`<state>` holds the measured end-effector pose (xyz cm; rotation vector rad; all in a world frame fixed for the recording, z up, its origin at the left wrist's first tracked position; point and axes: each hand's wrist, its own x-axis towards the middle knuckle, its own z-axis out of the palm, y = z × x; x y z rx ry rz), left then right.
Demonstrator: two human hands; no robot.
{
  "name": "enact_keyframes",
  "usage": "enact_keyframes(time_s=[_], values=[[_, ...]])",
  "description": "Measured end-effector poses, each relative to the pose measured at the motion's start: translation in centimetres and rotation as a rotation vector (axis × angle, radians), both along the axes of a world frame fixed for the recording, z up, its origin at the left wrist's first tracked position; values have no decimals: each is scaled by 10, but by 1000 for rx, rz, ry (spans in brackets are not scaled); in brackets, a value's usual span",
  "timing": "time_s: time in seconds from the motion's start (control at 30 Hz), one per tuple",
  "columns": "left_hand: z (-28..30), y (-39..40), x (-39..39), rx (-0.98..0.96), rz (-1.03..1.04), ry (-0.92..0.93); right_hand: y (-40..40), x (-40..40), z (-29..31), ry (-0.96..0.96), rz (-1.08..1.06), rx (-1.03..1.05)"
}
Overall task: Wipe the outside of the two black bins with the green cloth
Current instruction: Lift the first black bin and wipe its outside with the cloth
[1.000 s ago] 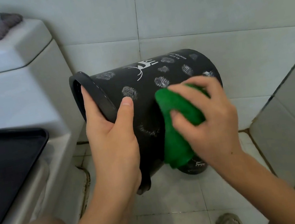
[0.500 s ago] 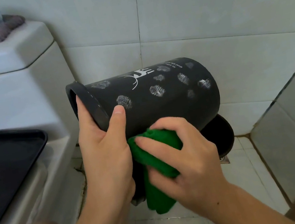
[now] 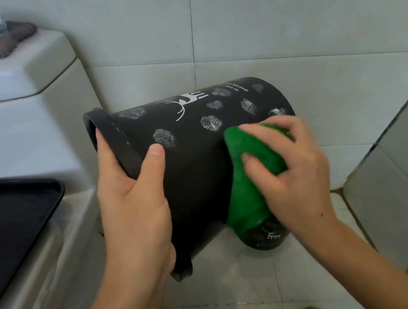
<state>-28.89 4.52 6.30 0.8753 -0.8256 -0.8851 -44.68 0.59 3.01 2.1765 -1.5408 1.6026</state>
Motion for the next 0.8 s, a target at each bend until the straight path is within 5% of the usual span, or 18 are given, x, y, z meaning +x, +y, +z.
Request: enact_keyframes(time_s=[0.1, 0.23, 0.47, 0.63, 0.8], values=[[4, 2, 1, -21, 11, -21, 8, 6, -8, -23, -24, -14], [4, -2, 3, -20, 9, 5, 34, 22, -19, 149, 205, -97], [10, 1, 10, -43, -13, -124, -19, -26, 5, -167, -194, 60], [9, 2, 12, -36, -34, -145, -7, -19, -4, 93, -88, 35], [11, 3, 13, -41, -22, -177, -15, -32, 9, -17, -207, 126]])
